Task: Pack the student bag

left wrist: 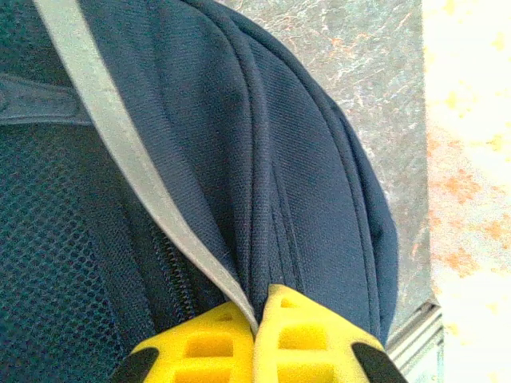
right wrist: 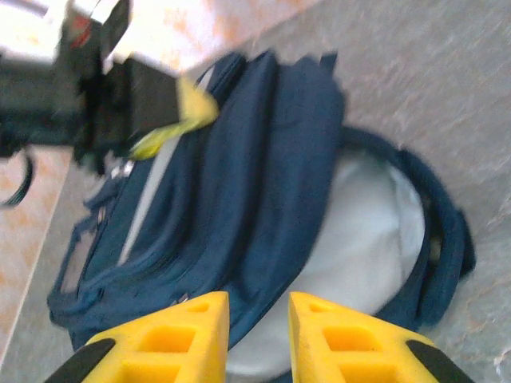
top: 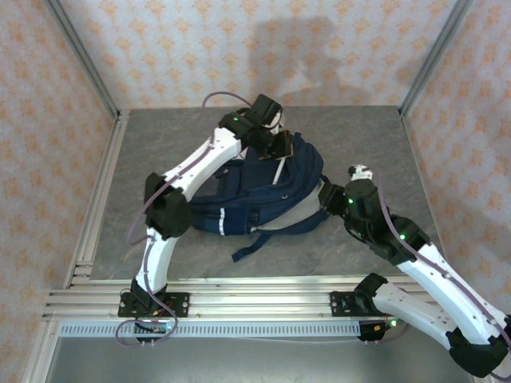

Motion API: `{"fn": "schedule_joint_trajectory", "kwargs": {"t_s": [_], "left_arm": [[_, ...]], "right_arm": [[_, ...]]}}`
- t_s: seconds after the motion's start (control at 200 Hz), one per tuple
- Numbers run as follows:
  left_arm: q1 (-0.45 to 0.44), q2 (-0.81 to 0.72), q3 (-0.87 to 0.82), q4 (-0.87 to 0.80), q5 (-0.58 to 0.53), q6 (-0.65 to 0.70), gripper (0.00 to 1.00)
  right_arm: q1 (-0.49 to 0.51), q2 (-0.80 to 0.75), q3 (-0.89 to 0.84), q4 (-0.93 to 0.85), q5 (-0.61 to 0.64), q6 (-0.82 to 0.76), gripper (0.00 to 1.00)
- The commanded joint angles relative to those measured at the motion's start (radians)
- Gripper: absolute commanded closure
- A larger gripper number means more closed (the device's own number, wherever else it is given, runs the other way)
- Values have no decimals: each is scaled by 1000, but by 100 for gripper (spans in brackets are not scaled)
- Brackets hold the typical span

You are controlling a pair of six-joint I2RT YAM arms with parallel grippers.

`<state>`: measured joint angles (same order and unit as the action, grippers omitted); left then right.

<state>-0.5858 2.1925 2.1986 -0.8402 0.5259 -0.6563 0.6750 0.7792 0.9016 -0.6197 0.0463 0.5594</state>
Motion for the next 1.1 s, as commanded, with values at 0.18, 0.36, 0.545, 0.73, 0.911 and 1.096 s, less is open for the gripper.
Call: {"fn": "schedule_joint_trajectory", "kwargs": {"t_s": [0.18,0.36,0.545,0.73,0.911,1.096], "left_arm": [[-8,-5,204,-116,-89,49,62],[-6,-271,-130,-58,-168,50,59],[4,-571,-464,21,-262,-15,58],[13,-762,-687,46,-331,-54,58],[29,-865,-836,64,-358,-112,58],[37,-907,-905,61,-366,-145,59]], "right_arm": [[57,149,-28,23,-326,-59,66],[183,223,-129,217,-313,-89,64],[313,256,-303,573,-220,-106,61],[355,368,-389,722,-125,-4,62],[360,521,-363,711,-127,100,65],[367,665,-280,619,-81,201,62]]}}
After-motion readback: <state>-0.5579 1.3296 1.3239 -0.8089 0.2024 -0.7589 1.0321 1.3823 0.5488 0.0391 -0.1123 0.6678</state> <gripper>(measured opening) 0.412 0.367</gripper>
